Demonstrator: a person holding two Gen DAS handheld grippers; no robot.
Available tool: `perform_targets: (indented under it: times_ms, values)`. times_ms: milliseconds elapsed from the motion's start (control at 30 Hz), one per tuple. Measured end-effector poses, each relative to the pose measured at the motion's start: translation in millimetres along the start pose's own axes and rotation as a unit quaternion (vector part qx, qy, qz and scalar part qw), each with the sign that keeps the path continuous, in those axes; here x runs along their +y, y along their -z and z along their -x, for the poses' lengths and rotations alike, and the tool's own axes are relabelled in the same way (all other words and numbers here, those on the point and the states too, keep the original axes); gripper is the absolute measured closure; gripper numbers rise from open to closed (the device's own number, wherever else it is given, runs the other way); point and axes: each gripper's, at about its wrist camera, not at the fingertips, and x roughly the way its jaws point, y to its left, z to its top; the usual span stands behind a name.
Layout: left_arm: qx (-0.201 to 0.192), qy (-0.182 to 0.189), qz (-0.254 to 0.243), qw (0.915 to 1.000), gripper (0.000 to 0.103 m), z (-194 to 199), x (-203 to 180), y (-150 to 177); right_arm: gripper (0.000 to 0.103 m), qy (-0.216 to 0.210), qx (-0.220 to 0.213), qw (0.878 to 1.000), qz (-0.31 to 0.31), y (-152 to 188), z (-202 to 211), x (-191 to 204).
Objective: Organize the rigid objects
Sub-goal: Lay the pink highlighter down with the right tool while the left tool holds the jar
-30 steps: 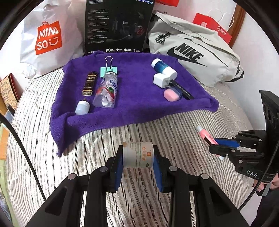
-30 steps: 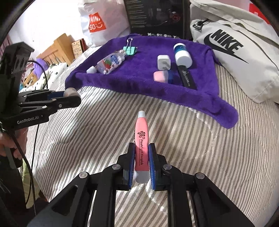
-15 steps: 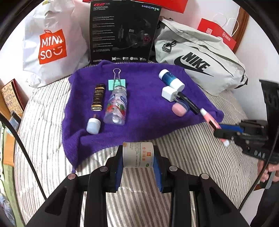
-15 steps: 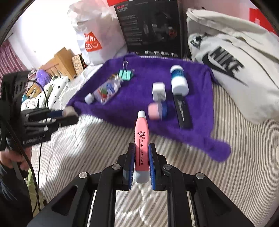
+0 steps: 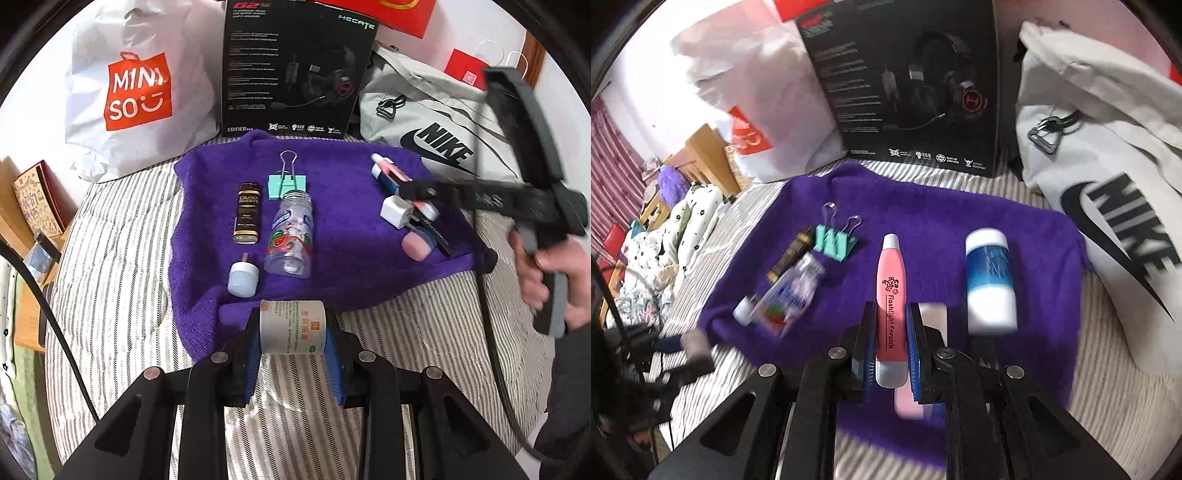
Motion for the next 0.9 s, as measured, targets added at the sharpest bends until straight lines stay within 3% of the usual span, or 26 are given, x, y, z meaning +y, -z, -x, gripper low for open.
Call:
perform_targets:
  times_ms: [367, 767, 900]
  values:
    - [0.009, 0.005, 0.010, 0.9999, 0.074, -12.1, 14.2, -2.4, 0.088, 0.040, 0.030, 0.999, 0.009, -24.4, -52.6, 3.3]
    - [0.010, 0.009, 0.010, 0.9998, 0.074, -15.7, 16.6, -3.9, 0.086, 0.055, 0.039, 0.997, 0.048, -23.5, -62.3, 9.6]
    - [0.012, 0.008, 0.009, 0.9999, 0.074, -16.0, 16.2, -3.7, 0.059, 0.063, 0.033, 0.996, 0.056, -20.1, -52.4, 11.4]
